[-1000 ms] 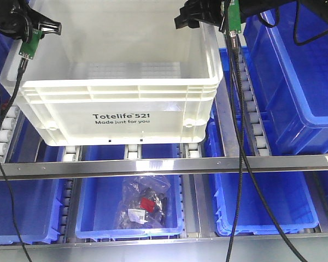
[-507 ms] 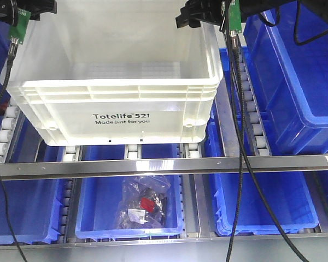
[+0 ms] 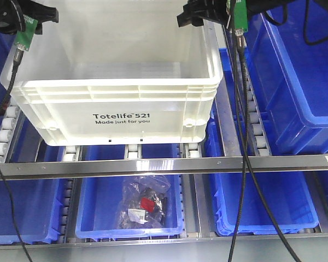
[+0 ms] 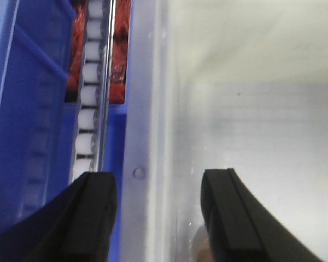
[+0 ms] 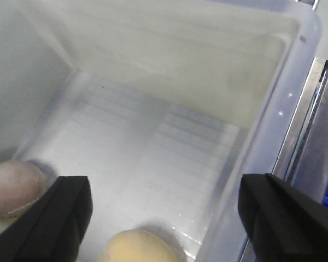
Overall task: Place moving items into box and shelve
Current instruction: 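Open both grippers to release the crate rims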
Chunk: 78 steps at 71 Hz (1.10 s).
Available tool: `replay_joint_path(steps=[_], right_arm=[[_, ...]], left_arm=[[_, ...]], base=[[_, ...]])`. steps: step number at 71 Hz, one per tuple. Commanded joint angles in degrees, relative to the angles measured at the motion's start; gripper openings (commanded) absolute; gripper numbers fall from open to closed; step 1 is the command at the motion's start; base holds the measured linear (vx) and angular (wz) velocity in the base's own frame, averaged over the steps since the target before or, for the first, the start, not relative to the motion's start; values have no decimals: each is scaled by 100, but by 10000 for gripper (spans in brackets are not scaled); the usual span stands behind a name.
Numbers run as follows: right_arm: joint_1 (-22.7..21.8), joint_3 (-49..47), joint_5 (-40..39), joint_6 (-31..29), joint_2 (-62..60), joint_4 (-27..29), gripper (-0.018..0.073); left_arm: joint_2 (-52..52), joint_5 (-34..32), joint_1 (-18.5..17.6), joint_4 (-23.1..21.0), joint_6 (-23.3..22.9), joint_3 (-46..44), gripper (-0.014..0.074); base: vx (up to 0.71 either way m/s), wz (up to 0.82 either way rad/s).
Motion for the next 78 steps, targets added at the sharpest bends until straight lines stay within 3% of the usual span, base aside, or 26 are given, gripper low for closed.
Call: replay_joint_path(steps=[1, 17, 34, 49, 63, 78], right_arm=[[-15, 234, -682, -45, -571, 109, 588], [-15, 1288, -1391, -168, -1240, 142, 588], [-8, 2212, -1932, -491, -1972, 162, 587], [-8, 3421, -2660, -672, -2948, 177, 557], [-4, 4383, -2844, -1058, -4069, 215, 517], [-4, 5704, -3068, -1338, -5689, 513, 491]], left_arm=[[-388, -307, 12, 79, -69, 18, 440], [-1182, -1265, 8, 69, -133, 1361, 340], [-2061, -1838, 8, 165, -168, 2601, 286], [-3321, -2645, 8, 330, -156, 3759, 279], [-4781, -3299, 8, 330, -152, 5079, 279], [-6456, -3480, 8, 302, -152, 6400, 279]], base=[[0, 0], [0, 0], [0, 0], [0, 0], [0, 0], [0, 0]])
